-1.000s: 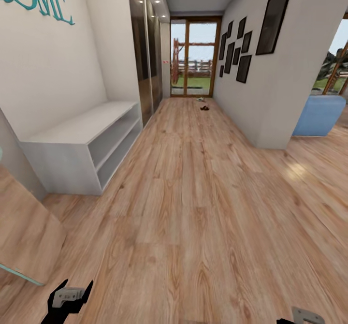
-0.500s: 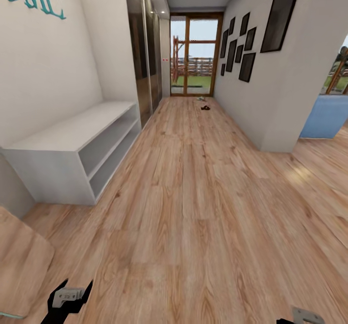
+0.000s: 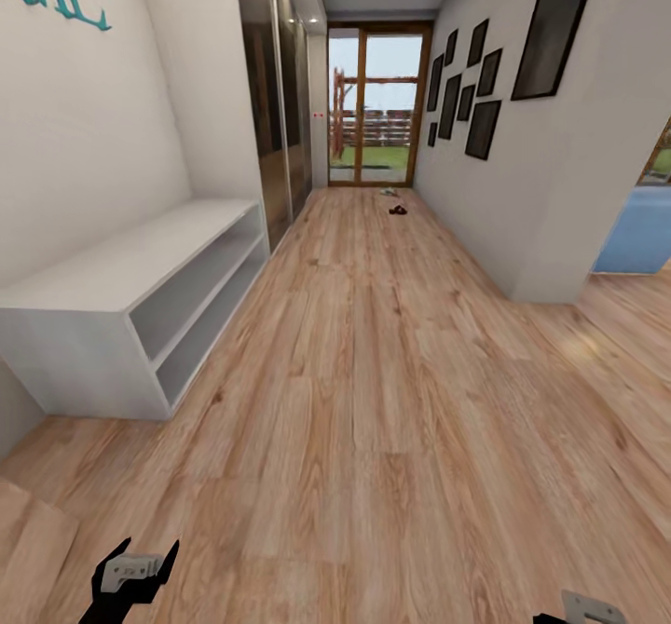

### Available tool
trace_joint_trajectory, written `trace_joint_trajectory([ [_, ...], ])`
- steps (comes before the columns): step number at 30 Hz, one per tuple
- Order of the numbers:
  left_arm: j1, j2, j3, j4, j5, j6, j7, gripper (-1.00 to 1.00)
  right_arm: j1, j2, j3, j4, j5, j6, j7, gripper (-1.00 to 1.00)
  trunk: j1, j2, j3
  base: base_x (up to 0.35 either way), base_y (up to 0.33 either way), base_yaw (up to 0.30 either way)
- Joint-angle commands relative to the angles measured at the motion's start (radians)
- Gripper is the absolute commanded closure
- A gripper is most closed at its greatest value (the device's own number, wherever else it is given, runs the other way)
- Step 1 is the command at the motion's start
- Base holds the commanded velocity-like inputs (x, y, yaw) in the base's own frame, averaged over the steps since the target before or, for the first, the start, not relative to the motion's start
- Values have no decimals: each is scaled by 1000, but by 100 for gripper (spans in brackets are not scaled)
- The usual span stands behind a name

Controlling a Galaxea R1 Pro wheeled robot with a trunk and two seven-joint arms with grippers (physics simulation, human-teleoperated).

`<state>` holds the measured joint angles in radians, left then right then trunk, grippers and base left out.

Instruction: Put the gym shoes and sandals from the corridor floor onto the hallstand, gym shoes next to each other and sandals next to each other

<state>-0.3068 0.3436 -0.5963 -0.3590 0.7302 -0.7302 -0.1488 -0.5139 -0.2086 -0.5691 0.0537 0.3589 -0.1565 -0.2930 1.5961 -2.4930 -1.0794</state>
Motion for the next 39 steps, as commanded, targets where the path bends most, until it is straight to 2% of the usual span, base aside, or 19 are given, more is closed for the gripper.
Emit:
trace_joint_trajectory([
  [1, 0, 0, 0, 0, 0, 0, 0, -100, 0, 0, 0, 0, 0, 0, 0, -100, 0, 0, 0, 346, 0, 0],
  [39, 0, 0, 0, 0, 0, 1, 0, -100, 0, 0, 0, 0, 0, 0, 0, -100, 0, 0, 0, 346, 0, 0],
])
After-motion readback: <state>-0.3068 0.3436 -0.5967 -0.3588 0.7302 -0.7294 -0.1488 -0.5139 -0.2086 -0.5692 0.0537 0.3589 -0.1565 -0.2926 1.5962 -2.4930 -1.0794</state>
